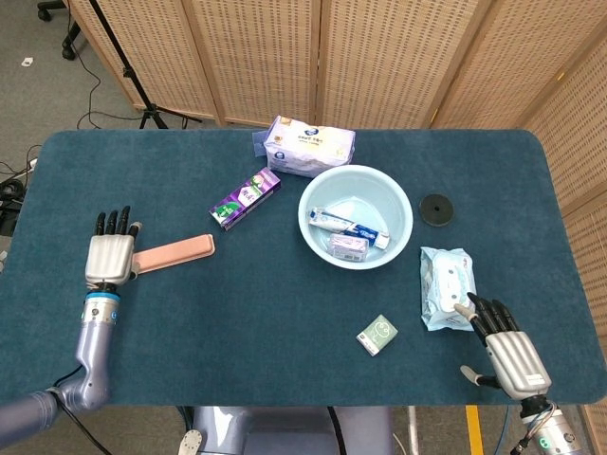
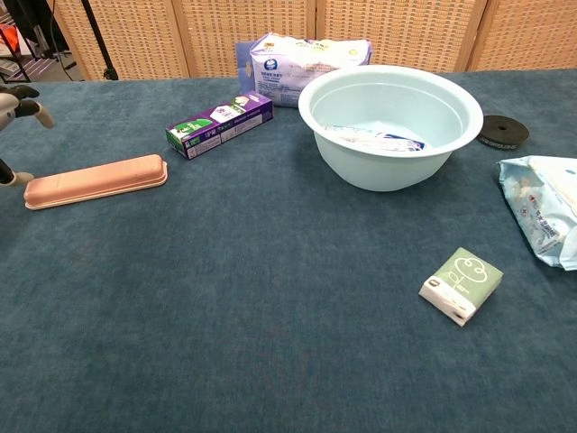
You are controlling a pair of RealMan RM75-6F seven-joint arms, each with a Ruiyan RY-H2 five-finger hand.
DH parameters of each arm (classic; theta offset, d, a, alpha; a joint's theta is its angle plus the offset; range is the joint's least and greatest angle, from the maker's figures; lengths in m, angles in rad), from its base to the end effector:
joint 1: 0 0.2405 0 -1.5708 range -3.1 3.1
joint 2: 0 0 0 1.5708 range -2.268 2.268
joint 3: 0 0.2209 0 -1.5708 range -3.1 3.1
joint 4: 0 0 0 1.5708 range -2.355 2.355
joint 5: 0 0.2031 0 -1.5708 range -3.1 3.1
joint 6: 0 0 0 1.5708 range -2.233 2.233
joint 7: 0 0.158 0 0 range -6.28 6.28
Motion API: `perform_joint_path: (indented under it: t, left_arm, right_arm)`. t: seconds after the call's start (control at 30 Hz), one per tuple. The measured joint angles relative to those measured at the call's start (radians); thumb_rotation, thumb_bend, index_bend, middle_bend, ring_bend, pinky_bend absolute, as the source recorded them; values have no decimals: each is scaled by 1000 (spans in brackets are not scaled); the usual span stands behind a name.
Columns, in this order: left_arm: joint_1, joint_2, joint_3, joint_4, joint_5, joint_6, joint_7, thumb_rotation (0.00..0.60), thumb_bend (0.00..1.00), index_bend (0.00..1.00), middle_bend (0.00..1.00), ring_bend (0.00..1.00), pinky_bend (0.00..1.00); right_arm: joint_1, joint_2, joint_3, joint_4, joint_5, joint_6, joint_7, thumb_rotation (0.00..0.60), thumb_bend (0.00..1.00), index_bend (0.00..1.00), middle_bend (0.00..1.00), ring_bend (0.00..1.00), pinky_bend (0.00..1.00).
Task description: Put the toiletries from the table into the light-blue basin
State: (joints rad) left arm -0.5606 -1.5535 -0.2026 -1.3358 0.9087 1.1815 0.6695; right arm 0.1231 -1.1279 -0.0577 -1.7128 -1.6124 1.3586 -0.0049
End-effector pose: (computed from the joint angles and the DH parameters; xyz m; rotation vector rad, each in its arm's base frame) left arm -0.2308 0.3340 0.0400 -1.4779 -0.7803 -0.5261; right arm -0.2479 -0.1724 0.0998 1.6121 -1.0820 0.9143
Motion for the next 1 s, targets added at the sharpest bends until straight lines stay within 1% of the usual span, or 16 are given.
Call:
perform_joint_path:
  t: [0.13,0.2,0.3,0.4,0.57,0.73,1.0]
  left_arm:
    - [-21,15,-39,-97,-114,13,108,600,250,250,0,0,2]
    - [-38,16,-53,-131,-163,29,174,600,246,250,0,0,23]
    - [-68,9,-69,-164,-230,58,260,600,241,250,0,0,44]
    - [-101,-14,-83,-173,-288,82,314,600,240,250,0,3,58]
    - [-136,-60,-94,-158,-346,99,353,600,240,250,0,20,82]
    - [-162,-109,-96,-113,-387,109,376,600,240,250,0,28,87]
    - [-188,-165,-97,-25,-416,108,389,600,244,250,0,58,114]
  right_arm:
    - [0,4,0,-1,-2,3,12,600,208,124,0,0,0]
    - [0,6,0,-1,-2,4,18,600,208,124,0,0,0]
    - [0,11,0,-1,-4,6,32,600,208,123,0,0,0]
    - [0,16,0,-2,-8,9,44,600,208,124,0,0,0]
    - [-1,22,-2,-5,-17,15,61,600,208,123,0,0,0]
    - [-1,29,-3,-5,-20,18,78,600,208,123,0,0,0]
    - [1,36,-3,-3,-23,19,104,600,208,124,0,0,0]
